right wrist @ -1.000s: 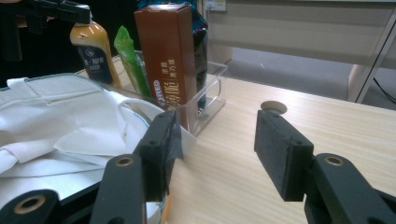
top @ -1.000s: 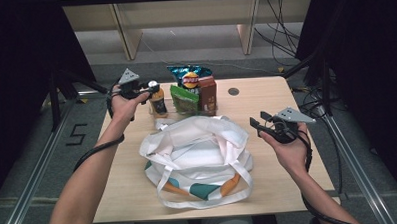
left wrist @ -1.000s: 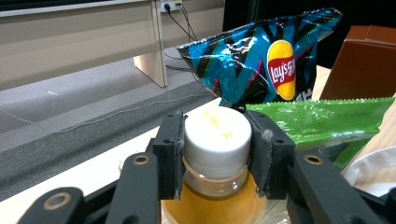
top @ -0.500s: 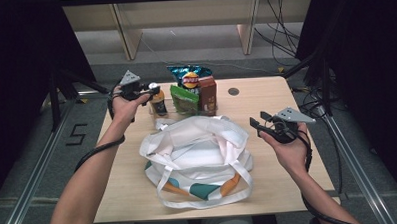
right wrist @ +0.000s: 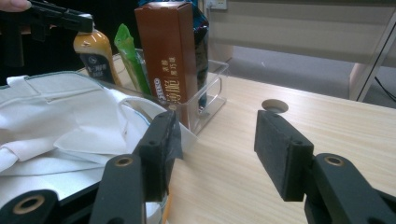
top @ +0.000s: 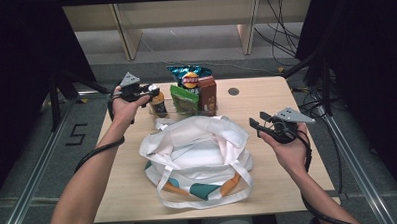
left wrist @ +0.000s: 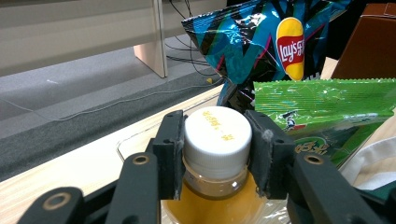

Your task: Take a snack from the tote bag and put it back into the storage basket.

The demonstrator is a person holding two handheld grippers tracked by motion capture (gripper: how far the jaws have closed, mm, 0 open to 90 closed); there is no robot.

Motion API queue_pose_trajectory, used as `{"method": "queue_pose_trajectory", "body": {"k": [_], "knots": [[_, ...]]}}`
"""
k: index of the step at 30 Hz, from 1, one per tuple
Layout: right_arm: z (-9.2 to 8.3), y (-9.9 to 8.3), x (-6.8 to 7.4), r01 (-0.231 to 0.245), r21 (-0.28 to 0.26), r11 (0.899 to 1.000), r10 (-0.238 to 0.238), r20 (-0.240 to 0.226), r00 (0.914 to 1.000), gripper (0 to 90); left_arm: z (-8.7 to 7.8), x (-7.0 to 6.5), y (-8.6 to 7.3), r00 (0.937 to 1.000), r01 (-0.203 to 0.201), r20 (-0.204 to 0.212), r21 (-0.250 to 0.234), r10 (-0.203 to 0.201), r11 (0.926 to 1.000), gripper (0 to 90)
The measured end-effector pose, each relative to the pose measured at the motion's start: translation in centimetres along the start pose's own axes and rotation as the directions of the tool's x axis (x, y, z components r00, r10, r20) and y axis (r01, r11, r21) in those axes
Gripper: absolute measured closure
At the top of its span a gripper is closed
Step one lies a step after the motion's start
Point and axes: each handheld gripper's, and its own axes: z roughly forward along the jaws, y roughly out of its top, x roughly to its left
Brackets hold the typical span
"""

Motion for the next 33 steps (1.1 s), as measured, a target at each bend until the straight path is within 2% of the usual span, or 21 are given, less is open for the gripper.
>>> {"method": "queue_pose_trajectory", "body": {"k": [3,6,7,9,12,15,16,18,19,26,31,33], "knots": [[0.0,0.1,-0.1,0.019,0.004,1.0,-0.019,-0.004,0.9998,49.2,0.1,0.0,0.0,0.9999,0.013,-0.005,-0.005,-0.013,0.9999,58.5],[0.0,0.0,-0.2,0.021,-0.011,1.0,-0.021,-0.001,0.9998,49.1,0.1,-0.1,0.0,0.9999,0.012,-0.007,0.0,-0.012,0.9999,58.2],[-0.1,0.1,-0.1,0.008,0.006,1.0,-0.008,-0.007,0.9999,49.1,0.2,-0.1,0.0,0.9999,0.012,-0.009,0.001,-0.012,0.9999,58.0],[0.0,0.0,-0.1,0.017,-0.011,1.0,-0.017,0.0,0.9998,49.1,0.2,-0.1,0.0,0.9998,0.019,-0.01,0.002,-0.019,0.9998,56.4],[0.0,0.1,-0.2,0.015,0.0,1.0,-0.015,-0.013,0.9998,49.1,0.2,-0.1,0.0,0.9992,0.038,-0.014,0.001,-0.038,0.9993,51.7],[-0.1,0.1,-0.1,0.011,0.004,1.0,-0.011,-0.004,0.9999,48.9,0.1,0.0,0.0,0.9973,0.073,-0.006,-0.004,-0.073,0.9973,43.8],[0.0,0.1,-0.1,0.009,-0.007,1.0,-0.009,0.001,1.0,48.9,0.0,0.0,-0.1,0.9972,0.074,-0.009,-0.003,-0.074,0.9973,41.2],[-0.1,0.0,0.0,0.003,0.02,1.0,-0.002,-0.013,0.9999,48.9,-0.2,0.1,-0.2,0.9966,0.08,-0.016,-0.003,-0.08,0.9968,38.1],[0.0,0.0,0.0,0.006,0.017,1.0,-0.006,-0.013,0.9999,48.9,-0.3,0.1,-0.2,0.9961,0.086,-0.018,-0.004,-0.086,0.9963,36.8],[0.0,0.0,-0.1,0.015,0.018,1.0,-0.015,-0.007,0.9999,48.8,-1.0,-0.3,-0.6,0.9956,0.086,-0.036,-0.01,-0.086,0.9963,29.2],[0.0,0.0,-0.2,0.019,0.017,1.0,-0.019,-0.008,0.9998,48.8,-1.6,-1.0,-0.5,0.9962,0.079,-0.036,-0.022,-0.08,0.9966,27.5],[0.0,0.1,-0.1,0.017,0.01,1.0,-0.016,-0.014,0.9998,48.8,-2.0,-1.2,-0.5,0.9958,0.075,-0.05,-0.026,-0.077,0.9968,27.3]]}}
